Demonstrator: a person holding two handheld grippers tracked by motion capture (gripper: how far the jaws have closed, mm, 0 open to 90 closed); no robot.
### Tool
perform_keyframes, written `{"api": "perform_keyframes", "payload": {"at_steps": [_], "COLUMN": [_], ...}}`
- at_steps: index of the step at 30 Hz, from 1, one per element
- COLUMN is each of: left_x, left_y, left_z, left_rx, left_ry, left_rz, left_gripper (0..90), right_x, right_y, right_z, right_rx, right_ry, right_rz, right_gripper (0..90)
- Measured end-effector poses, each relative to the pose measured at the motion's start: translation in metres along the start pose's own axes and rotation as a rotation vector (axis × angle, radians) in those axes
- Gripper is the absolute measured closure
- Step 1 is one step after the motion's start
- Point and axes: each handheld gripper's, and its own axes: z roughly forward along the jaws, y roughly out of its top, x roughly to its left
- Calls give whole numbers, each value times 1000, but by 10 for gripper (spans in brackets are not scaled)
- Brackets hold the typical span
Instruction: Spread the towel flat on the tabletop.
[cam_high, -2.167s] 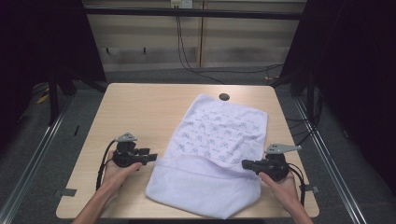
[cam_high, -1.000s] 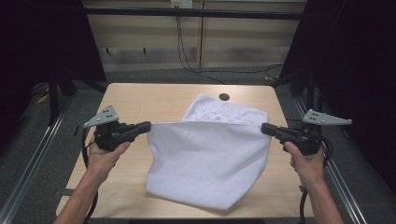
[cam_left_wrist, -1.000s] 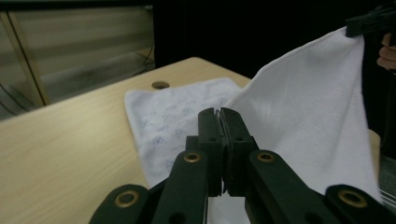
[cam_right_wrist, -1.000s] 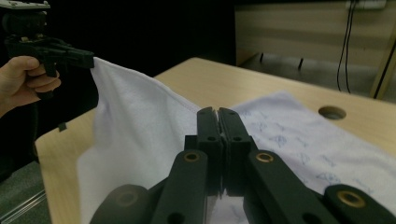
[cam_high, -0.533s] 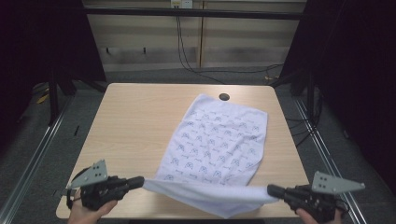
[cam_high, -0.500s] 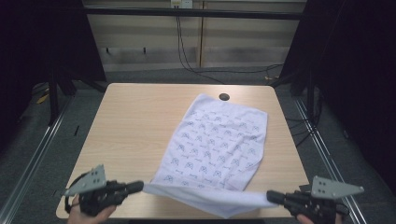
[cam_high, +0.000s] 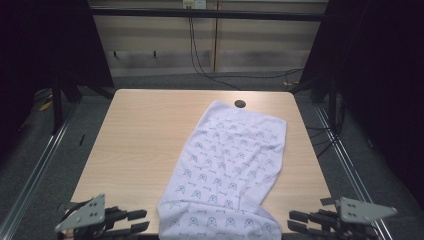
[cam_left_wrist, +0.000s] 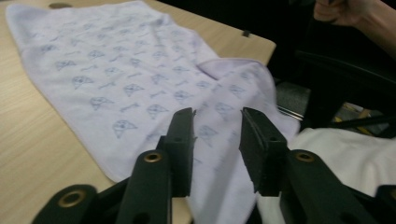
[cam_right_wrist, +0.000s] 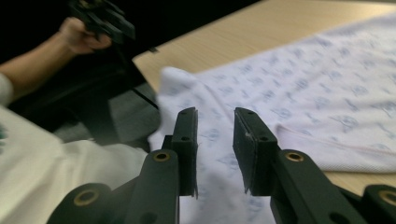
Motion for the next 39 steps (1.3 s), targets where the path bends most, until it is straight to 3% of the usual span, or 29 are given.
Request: {"api": "perform_keyframes", "payload": {"at_steps": [1,3,5,7,9,12,14,15,16,17,19,21,24,30,33,35,37,39], "left_x": [11,32,54,71,86,98,106,107,106,104,100,98,92,72,65,66,66,64], "left_y": [3,7,12,16,17,12,6,4,4,4,0,-5,-9,-23,-28,-32,-33,-33], "left_z": [10,34,60,85,110,144,155,155,153,151,144,137,130,110,100,94,92,91], "left_rx": [24,54,78,100,152,252,304,292,306,312,333,307,316,322,336,320,323,335], "left_ry": [23,45,41,93,86,114,136,135,147,176,214,241,255,277,250,210,201,191], "left_rz": [-18,-29,-81,-87,-95,-68,-83,-93,-90,-76,-38,-66,-56,-42,-62,-103,-111,-104], "left_gripper": [612,609,632,652,651,651,650,654,663,661,661,672,680,680,777,890,894,896], "right_x": [-8,-26,-44,-54,-62,-68,-73,-74,-74,-71,-65,-60,-53,-37,-35,-36,-40,-43], "right_y": [0,-1,-3,-5,-8,-11,-13,-15,-16,-16,-12,-11,-19,-39,-44,-46,-48,-46], "right_z": [11,37,67,95,119,140,146,146,144,139,121,99,69,28,20,18,17,18], "right_rx": [15,81,156,244,313,372,394,401,394,364,303,259,223,218,227,232,201,176], "right_ry": [-30,-41,-50,-63,-50,-78,-72,-53,-22,-23,-30,-54,-98,-196,-202,-220,-197,-205], "right_rz": [14,33,58,45,43,49,70,81,89,70,58,72,98,135,163,173,177,179], "right_gripper": [672,688,676,658,647,607,659,795,875,890,894,895,894,889,867,841,832,822]}}
